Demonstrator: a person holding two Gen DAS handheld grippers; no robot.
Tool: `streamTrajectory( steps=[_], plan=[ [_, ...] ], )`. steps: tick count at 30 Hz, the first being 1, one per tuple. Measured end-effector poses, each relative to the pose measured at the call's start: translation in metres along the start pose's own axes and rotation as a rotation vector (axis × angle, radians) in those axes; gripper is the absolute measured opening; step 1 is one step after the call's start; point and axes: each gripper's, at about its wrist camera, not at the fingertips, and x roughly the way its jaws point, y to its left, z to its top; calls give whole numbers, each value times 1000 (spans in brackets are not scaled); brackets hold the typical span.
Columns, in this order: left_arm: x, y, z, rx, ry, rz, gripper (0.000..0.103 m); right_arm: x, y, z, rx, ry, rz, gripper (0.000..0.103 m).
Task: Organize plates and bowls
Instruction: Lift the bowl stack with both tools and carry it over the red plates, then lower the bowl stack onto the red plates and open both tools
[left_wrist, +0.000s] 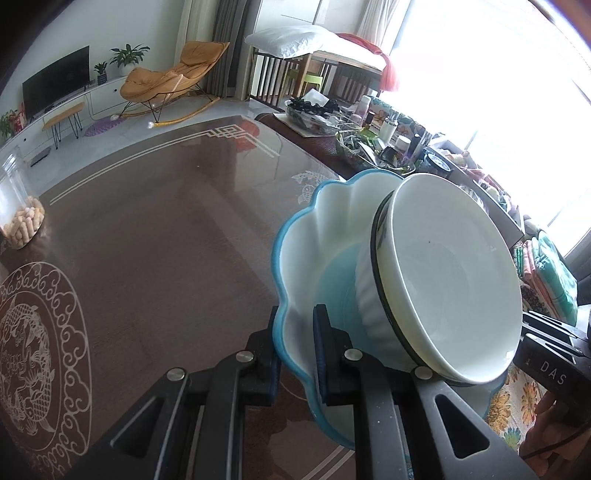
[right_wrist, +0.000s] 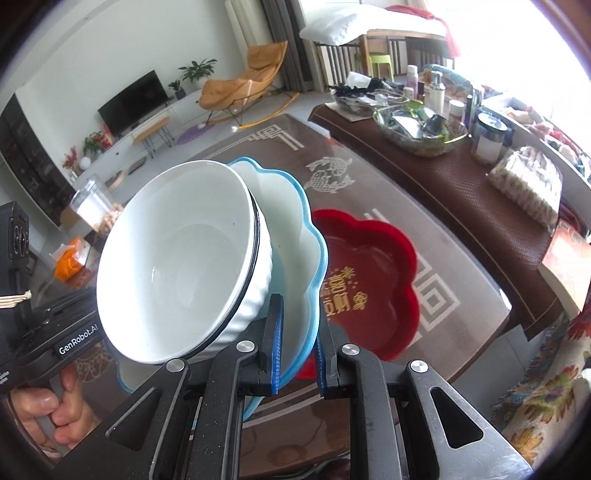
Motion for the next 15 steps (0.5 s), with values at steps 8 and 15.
streamTrajectory(
  steps=[8, 15],
  plan=[
    [73, -32, -3, 48, 63, 17, 15, 41, -62, 4, 70, 20, -65, 16],
    [69, -38, 0, 100, 64, 55, 18, 47, -74, -7, 111, -20, -20, 17]
  ],
)
